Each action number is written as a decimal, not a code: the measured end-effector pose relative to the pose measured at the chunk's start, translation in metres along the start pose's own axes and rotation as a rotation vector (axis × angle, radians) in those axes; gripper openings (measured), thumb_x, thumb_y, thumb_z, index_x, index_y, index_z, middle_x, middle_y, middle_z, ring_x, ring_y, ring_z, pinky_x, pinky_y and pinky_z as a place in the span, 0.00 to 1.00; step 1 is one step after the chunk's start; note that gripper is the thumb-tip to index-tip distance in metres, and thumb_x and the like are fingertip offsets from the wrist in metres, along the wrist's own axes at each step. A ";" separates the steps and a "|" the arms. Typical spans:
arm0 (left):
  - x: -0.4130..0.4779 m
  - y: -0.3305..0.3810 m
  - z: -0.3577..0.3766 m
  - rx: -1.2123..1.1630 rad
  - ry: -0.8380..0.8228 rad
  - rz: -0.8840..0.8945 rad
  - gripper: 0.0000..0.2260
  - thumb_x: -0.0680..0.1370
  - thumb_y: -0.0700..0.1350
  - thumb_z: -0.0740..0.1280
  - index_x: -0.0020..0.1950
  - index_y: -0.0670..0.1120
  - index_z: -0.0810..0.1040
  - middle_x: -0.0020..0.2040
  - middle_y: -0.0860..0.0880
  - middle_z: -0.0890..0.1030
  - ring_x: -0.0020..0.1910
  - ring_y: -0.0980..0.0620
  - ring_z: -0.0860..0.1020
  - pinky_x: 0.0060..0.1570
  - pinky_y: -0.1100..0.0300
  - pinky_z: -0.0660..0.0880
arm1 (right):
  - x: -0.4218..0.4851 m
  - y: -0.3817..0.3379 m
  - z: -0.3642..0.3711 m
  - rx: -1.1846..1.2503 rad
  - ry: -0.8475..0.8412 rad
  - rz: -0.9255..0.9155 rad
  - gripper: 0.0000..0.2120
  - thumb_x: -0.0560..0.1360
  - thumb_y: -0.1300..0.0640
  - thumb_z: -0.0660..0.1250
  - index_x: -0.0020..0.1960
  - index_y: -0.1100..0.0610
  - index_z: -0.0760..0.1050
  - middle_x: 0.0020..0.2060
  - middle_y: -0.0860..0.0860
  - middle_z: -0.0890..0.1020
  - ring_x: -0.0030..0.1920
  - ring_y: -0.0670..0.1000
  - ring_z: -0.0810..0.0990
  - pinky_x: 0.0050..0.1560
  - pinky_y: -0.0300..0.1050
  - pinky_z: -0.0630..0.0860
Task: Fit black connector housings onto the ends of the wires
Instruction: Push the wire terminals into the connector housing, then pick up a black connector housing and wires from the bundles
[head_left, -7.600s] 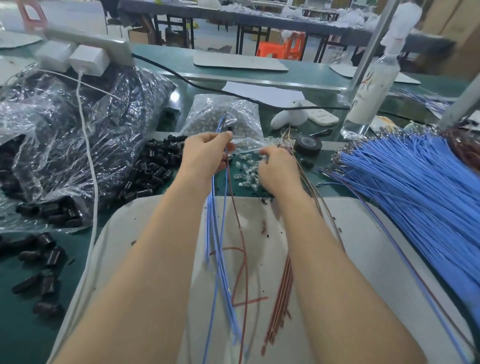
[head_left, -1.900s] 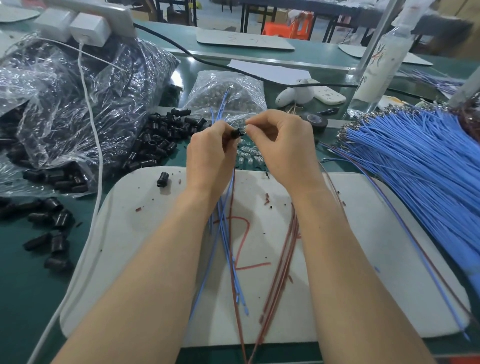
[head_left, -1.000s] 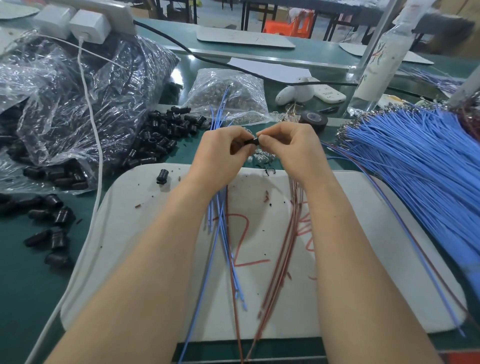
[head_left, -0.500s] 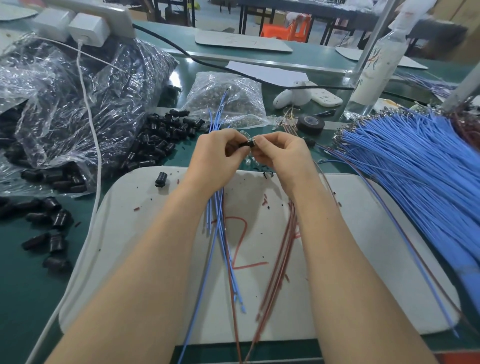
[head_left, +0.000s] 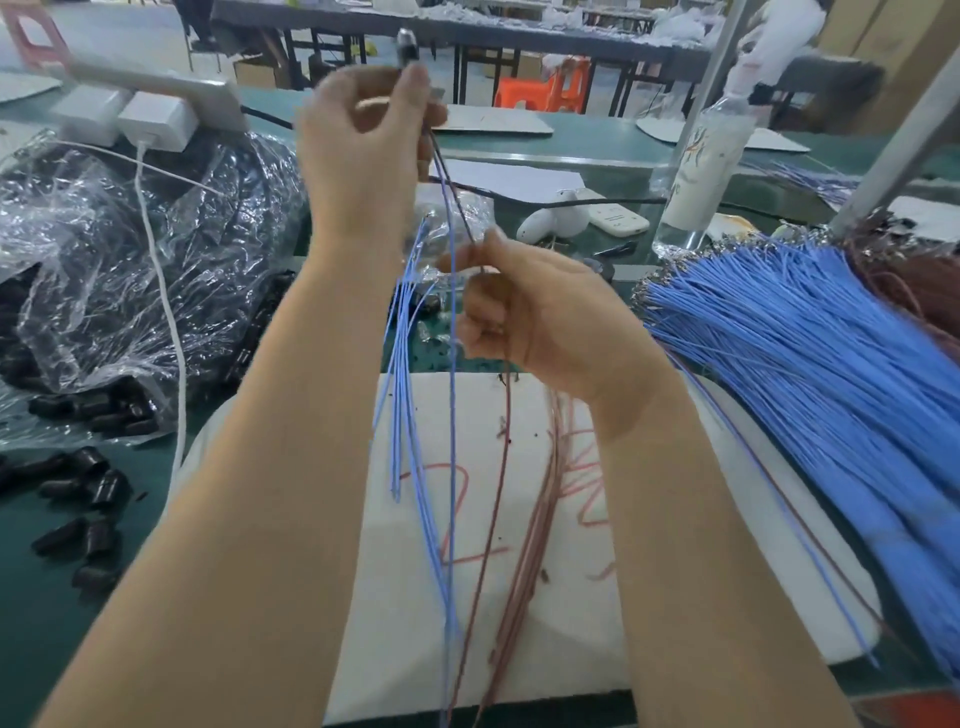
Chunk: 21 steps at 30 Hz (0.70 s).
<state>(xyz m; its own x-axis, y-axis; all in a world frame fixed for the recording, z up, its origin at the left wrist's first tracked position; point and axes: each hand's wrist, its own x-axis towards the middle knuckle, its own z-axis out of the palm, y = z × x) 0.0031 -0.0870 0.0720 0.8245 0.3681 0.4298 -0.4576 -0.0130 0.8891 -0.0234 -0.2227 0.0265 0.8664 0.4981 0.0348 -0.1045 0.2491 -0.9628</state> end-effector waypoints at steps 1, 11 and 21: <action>0.005 0.008 0.005 -0.098 0.051 -0.021 0.03 0.78 0.43 0.66 0.48 0.44 0.76 0.36 0.52 0.81 0.28 0.62 0.75 0.33 0.68 0.71 | -0.010 -0.011 -0.005 -0.016 -0.030 -0.028 0.16 0.82 0.52 0.53 0.50 0.59 0.77 0.27 0.48 0.73 0.29 0.49 0.77 0.31 0.39 0.76; -0.018 0.033 0.124 -0.611 -0.060 -0.310 0.06 0.78 0.35 0.65 0.41 0.39 0.72 0.31 0.45 0.77 0.28 0.52 0.75 0.32 0.62 0.77 | -0.068 -0.054 -0.037 -0.056 0.371 -0.134 0.18 0.82 0.47 0.54 0.47 0.57 0.76 0.25 0.50 0.77 0.28 0.49 0.78 0.31 0.42 0.78; -0.064 -0.077 0.178 -0.101 -0.321 -0.726 0.13 0.79 0.42 0.62 0.33 0.46 0.67 0.35 0.49 0.71 0.36 0.50 0.70 0.48 0.55 0.70 | -0.069 0.000 -0.116 -1.190 0.975 0.285 0.08 0.78 0.58 0.62 0.51 0.59 0.78 0.47 0.58 0.82 0.49 0.58 0.79 0.43 0.44 0.68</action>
<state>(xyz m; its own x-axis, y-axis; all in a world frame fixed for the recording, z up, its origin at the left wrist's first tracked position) 0.0441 -0.2750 0.0042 0.9766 -0.0336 -0.2126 0.2148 0.2167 0.9523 -0.0265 -0.3532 -0.0070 0.9052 -0.4145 0.0945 -0.2908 -0.7658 -0.5736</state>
